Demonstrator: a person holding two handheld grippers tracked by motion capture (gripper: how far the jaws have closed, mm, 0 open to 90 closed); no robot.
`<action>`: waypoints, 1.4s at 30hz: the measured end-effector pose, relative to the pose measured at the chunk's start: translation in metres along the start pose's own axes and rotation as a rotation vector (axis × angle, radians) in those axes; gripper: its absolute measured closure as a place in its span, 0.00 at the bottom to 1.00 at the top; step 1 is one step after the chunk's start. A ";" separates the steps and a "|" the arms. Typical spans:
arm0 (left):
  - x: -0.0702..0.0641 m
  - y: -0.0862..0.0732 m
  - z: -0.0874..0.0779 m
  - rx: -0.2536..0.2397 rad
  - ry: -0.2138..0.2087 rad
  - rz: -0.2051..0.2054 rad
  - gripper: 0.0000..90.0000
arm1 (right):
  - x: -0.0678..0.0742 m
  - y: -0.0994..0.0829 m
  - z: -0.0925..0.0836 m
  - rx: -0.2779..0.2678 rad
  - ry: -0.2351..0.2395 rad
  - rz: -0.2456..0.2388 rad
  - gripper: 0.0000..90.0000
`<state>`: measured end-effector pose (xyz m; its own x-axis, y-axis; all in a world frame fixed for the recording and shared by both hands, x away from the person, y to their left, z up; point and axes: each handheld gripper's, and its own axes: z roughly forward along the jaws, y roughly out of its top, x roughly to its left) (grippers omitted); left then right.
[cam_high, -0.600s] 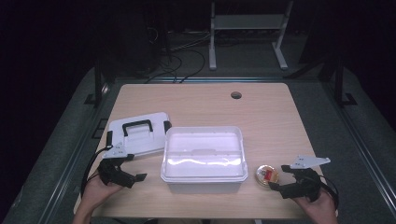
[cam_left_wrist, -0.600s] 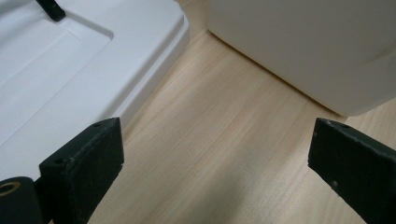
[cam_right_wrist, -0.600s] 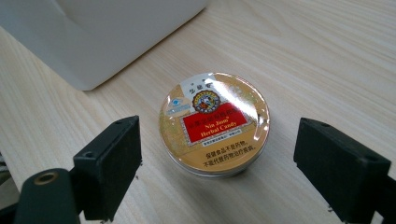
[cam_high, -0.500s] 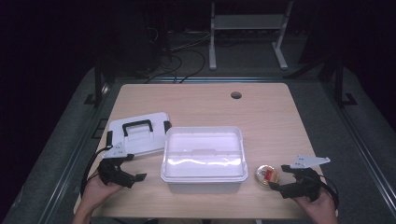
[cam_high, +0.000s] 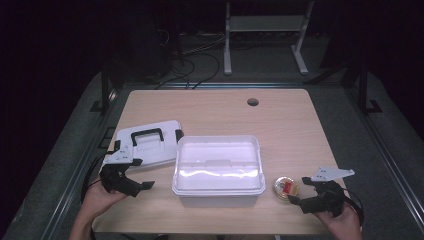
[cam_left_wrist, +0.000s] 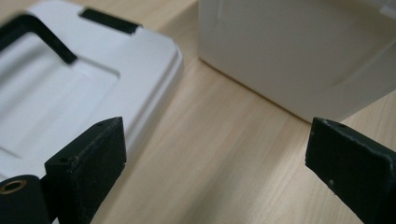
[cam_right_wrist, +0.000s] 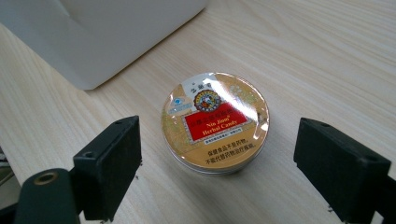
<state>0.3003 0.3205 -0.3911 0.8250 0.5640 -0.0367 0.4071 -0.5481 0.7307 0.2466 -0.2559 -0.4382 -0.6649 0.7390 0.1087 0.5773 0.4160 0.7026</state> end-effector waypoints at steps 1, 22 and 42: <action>0.000 0.004 -0.003 -0.008 -0.007 0.004 0.06 | 0.000 0.001 0.000 0.002 -0.001 -0.002 0.16; -0.034 0.142 0.000 0.176 -0.185 0.342 0.24 | 0.004 0.005 0.000 0.006 0.011 -0.029 0.16; -0.074 0.203 0.090 0.381 -0.335 0.494 0.49 | 0.007 0.006 -0.001 0.019 0.019 -0.041 0.16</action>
<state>0.3570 0.1121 -0.3014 0.9999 0.0067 -0.0155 0.0127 -0.9034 0.4287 0.2451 -0.2486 -0.4326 -0.6972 0.7107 0.0938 0.5582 0.4562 0.6930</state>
